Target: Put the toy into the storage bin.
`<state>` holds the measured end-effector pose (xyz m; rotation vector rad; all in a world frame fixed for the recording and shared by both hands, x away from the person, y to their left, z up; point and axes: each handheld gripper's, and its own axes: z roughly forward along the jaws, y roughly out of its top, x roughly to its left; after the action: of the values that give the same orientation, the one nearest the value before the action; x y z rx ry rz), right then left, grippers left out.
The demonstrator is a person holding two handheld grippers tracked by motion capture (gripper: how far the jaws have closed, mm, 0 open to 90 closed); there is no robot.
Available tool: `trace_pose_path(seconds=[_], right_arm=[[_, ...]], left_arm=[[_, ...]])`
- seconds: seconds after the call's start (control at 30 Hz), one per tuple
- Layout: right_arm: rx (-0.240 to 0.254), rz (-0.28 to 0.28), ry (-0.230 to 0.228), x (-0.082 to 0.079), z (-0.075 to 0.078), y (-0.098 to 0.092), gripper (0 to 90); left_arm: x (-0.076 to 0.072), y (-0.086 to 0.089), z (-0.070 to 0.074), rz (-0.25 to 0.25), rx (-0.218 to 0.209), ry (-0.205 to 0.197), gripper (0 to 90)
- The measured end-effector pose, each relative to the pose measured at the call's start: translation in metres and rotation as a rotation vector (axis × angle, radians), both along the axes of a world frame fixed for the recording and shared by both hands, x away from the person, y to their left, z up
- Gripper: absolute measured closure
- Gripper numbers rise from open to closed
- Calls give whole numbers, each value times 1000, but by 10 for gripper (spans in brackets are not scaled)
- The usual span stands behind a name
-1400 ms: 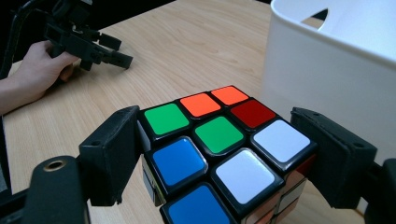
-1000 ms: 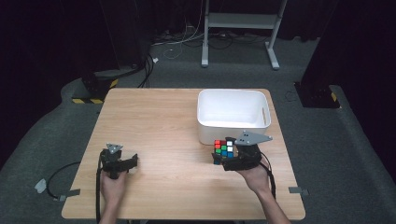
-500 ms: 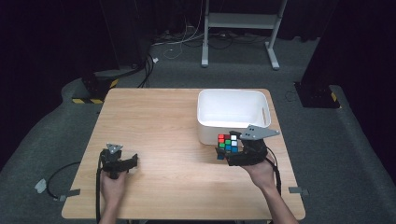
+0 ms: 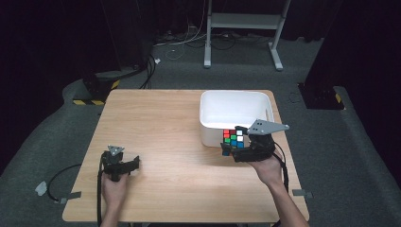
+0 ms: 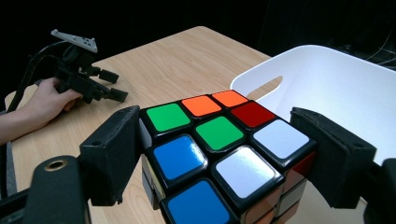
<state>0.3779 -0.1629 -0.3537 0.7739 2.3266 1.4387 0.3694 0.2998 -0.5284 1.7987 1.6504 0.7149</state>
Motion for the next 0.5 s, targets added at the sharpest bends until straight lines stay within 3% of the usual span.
trace_pose_path(seconds=[0.5], right_arm=[[23,-12,-20,9,16,-4,196]], left_arm=[[0,0,0,-2,0,0,152]])
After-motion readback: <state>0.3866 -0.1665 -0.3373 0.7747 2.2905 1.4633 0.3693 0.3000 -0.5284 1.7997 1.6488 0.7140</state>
